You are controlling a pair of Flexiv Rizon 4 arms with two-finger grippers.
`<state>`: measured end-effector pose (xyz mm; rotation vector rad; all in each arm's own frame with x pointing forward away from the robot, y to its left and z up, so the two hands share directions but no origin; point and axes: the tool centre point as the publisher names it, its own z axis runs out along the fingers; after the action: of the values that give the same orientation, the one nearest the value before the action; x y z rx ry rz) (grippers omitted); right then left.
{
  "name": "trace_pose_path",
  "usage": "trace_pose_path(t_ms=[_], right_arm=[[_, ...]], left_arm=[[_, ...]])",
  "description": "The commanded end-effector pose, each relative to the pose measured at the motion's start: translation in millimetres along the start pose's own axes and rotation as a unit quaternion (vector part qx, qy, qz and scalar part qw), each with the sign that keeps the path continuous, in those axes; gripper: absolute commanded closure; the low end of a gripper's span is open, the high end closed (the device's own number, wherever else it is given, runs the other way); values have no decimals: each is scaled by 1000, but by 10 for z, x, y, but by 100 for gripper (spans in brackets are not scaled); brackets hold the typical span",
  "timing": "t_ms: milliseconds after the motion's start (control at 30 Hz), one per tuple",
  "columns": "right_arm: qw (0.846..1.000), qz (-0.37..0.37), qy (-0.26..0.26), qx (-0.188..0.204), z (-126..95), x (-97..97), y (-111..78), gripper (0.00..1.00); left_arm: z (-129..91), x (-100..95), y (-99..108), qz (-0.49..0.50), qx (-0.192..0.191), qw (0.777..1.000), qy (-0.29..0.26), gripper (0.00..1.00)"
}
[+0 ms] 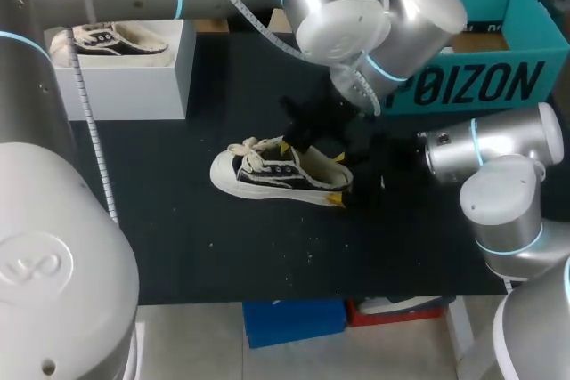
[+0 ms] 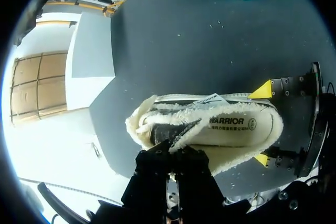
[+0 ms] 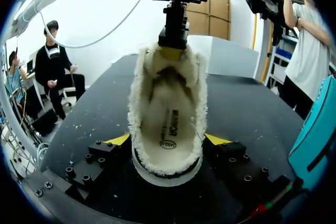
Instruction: Take the shoe out of the shoebox, open the shoe tongue, remove and reinsert the insole, then place the shoe into the shoebox
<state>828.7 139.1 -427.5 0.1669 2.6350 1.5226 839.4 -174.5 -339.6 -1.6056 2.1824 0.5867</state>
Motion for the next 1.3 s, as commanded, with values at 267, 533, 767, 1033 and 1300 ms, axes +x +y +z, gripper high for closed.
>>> trace_pose_path(t_ms=[267, 533, 767, 1033, 1300], right_arm=[[1000, 1, 0, 1, 19, 5, 2, 100], [1000, 1, 0, 1, 19, 5, 2, 100], [1000, 1, 0, 1, 19, 5, 2, 100], [1000, 1, 0, 1, 19, 5, 2, 100], [1000, 1, 0, 1, 19, 5, 2, 100]], left_arm=[[-31, -457, 195, -27, 18, 999, 25, 100], [179, -708, 330, -60, 2, 998, 35, 100], [306, -860, 376, -76, -7, 996, 45, 0], [453, -1014, 421, -95, -15, 994, 49, 0], [636, -1131, 427, -108, -28, 992, 54, 0]])
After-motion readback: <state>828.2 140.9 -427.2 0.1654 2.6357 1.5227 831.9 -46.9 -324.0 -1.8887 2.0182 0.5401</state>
